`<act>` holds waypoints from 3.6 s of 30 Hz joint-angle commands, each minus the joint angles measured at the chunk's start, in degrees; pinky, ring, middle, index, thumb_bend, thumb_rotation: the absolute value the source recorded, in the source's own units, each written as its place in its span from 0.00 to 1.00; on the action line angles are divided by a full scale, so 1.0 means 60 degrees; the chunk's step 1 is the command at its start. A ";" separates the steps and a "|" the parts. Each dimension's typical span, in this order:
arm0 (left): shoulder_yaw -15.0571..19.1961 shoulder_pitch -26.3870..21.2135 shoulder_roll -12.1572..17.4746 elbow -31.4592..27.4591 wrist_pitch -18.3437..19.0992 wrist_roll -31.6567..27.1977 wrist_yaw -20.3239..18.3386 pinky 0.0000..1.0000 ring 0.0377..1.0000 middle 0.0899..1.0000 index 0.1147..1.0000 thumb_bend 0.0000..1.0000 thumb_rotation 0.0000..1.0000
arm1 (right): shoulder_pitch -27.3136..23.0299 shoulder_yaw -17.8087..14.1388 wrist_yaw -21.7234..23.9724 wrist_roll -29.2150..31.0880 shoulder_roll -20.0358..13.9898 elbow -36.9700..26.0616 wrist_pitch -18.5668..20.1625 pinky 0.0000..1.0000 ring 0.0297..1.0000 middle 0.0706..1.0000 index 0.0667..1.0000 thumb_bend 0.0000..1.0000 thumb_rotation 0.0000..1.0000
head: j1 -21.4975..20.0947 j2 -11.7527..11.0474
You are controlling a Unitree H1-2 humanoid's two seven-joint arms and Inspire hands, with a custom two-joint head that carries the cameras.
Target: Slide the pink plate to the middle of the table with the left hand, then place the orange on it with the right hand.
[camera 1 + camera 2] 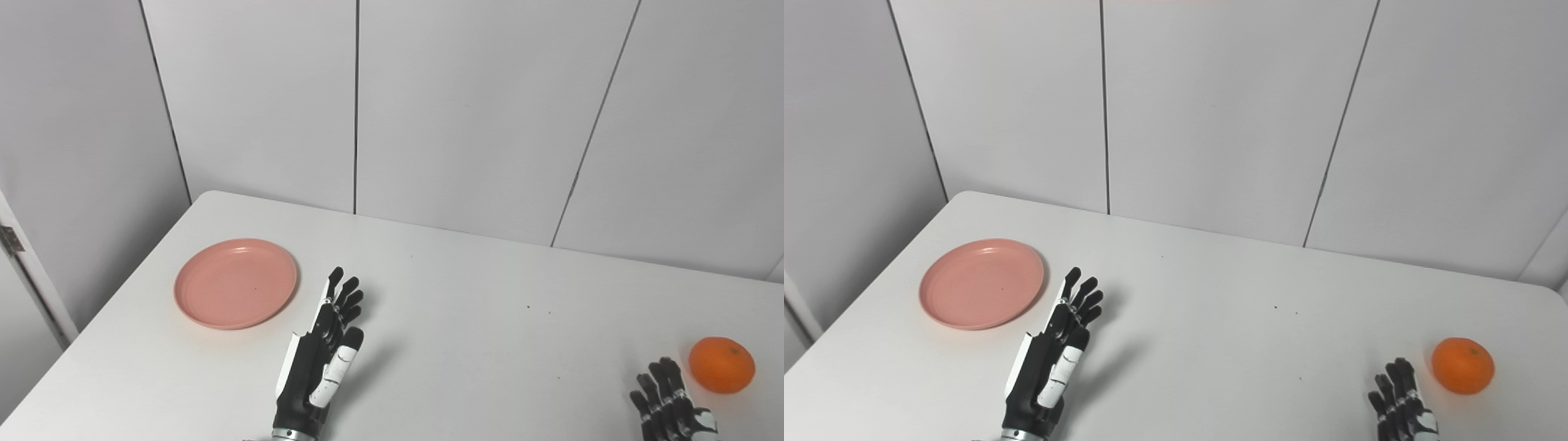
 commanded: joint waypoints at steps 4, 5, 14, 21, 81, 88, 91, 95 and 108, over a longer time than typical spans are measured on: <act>0.0012 0.0608 -0.0168 0.1955 -0.0535 0.0170 0.0199 0.90 0.92 0.94 1.00 0.74 0.79 | 0.0113 -0.0186 0.0588 0.0267 -0.0126 0.2407 -0.0851 1.00 1.00 1.00 1.00 0.79 1.00 | 0.0126 -0.0163; 0.0026 0.0598 -0.0159 0.1987 -0.0571 0.0152 0.0193 0.90 0.91 0.94 1.00 0.74 0.79 | 0.0103 -0.0194 0.0594 0.0242 -0.0110 0.2437 -0.0864 1.00 1.00 1.00 1.00 0.78 1.00 | 0.0150 -0.0205; 0.0248 0.0692 -0.0084 0.1801 -0.0600 -0.0112 0.0094 0.89 0.91 0.93 1.00 0.73 0.76 | 0.0344 -0.0083 0.0569 0.0136 0.0054 0.2005 -0.0781 1.00 1.00 1.00 1.00 0.77 1.00 | -0.0085 -0.0100; 0.0393 0.0739 -0.0078 0.0450 0.0714 -0.1193 -0.0217 0.96 0.94 0.96 1.00 0.79 0.79 | 0.0624 -0.0003 0.0572 0.0172 0.0106 0.1560 -0.0694 1.00 1.00 1.00 1.00 0.84 1.00 | -0.0226 0.0106; 0.4270 -0.5482 0.6432 0.3259 0.5408 -0.5749 -0.4439 0.97 0.92 0.93 1.00 1.00 1.00 | 0.0576 0.0166 0.0461 -0.0060 0.0392 0.1653 -0.0873 1.00 1.00 1.00 0.99 0.85 1.00 | -0.0384 -0.0276; 0.4488 -0.5898 0.6636 0.4896 0.4727 -0.5745 -0.5036 0.95 0.90 0.90 1.00 1.00 0.97 | 0.0584 0.0159 0.0425 -0.0076 0.0394 0.1647 -0.0832 1.00 1.00 1.00 0.99 0.86 1.00 | -0.0403 -0.0284; 0.4628 -0.6122 0.6625 0.5746 0.4224 -0.5729 -0.5199 0.97 0.94 0.93 1.00 1.00 0.97 | 0.0590 0.0149 0.0435 -0.0069 0.0374 0.1648 -0.0825 1.00 1.00 1.00 0.99 0.86 1.00 | -0.0387 -0.0264; 0.4783 -0.6393 0.6576 0.6690 0.3813 -0.5765 -0.5270 0.97 0.93 0.92 1.00 1.00 0.95 | 0.0581 0.0131 0.0475 -0.0017 0.0345 0.1687 -0.0826 1.00 1.00 1.00 0.98 0.85 1.00 | -0.0351 -0.0288; 0.4916 -0.6860 0.6474 0.9928 0.1829 -0.5535 -0.5447 0.74 0.80 0.87 1.00 1.00 0.92 | 0.0651 0.0153 0.0472 -0.0062 0.0285 0.1594 -0.0729 1.00 1.00 1.00 0.99 0.85 1.00 | -0.0333 -0.0194</act>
